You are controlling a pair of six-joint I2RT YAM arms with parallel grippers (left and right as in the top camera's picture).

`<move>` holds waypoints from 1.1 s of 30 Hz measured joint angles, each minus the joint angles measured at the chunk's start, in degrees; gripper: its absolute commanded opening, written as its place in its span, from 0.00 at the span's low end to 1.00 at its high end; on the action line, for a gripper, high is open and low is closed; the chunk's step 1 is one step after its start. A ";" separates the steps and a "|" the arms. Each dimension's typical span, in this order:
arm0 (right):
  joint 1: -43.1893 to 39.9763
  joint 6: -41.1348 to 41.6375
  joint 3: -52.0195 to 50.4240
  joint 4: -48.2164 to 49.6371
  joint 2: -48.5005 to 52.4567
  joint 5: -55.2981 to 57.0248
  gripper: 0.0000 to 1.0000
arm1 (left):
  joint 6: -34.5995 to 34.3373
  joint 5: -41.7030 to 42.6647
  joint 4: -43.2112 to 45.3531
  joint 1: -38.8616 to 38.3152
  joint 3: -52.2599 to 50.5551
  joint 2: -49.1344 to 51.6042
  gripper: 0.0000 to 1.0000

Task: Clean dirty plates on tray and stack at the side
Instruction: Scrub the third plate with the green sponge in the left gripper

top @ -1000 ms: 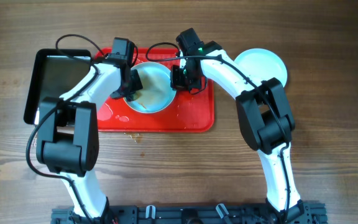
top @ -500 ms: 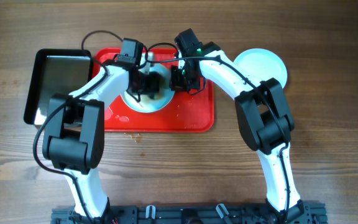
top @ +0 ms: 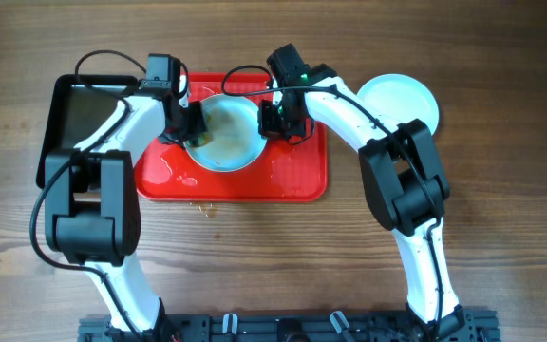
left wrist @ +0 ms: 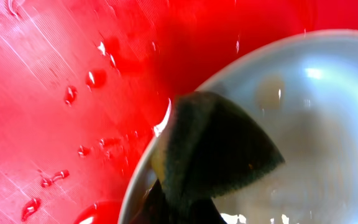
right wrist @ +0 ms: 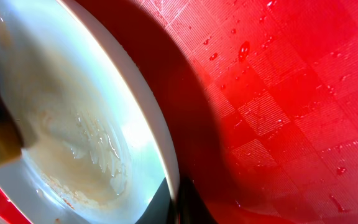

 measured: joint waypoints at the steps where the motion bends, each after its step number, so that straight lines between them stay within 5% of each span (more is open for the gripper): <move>1: -0.02 0.00 0.00 0.00 0.00 0.02 0.04 | -0.72 -1.14 1.57 -0.39 -0.24 0.00 0.04; 5: -0.02 0.00 0.00 0.00 0.00 0.00 0.04 | -2.54 -4.66 9.49 -2.73 -1.25 0.37 0.04; 8: 0.00 0.00 0.00 0.00 0.00 0.02 0.04 | 2.14 2.97 12.22 -3.15 -1.27 1.16 0.04; 18: 0.00 -0.20 0.00 0.00 0.00 0.00 0.04 | 14.43 23.06 -4.76 -3.41 -0.63 1.70 0.04; 20: -0.02 -0.20 0.00 0.00 0.00 0.00 0.04 | 13.20 21.27 -5.53 -3.48 -0.52 1.62 0.04; 26: -0.02 -0.20 0.00 0.00 0.00 0.00 0.04 | -0.15 -9.38 -1.14 -4.00 0.24 -0.11 0.04; 30: 0.04 -0.17 0.00 0.70 0.04 -0.02 0.04 | -3.28 -13.94 8.37 -4.96 -1.16 0.33 0.04; 33: -0.04 0.26 0.00 0.83 0.04 0.02 0.04 | -4.11 -9.46 18.08 -4.50 -1.77 1.81 0.04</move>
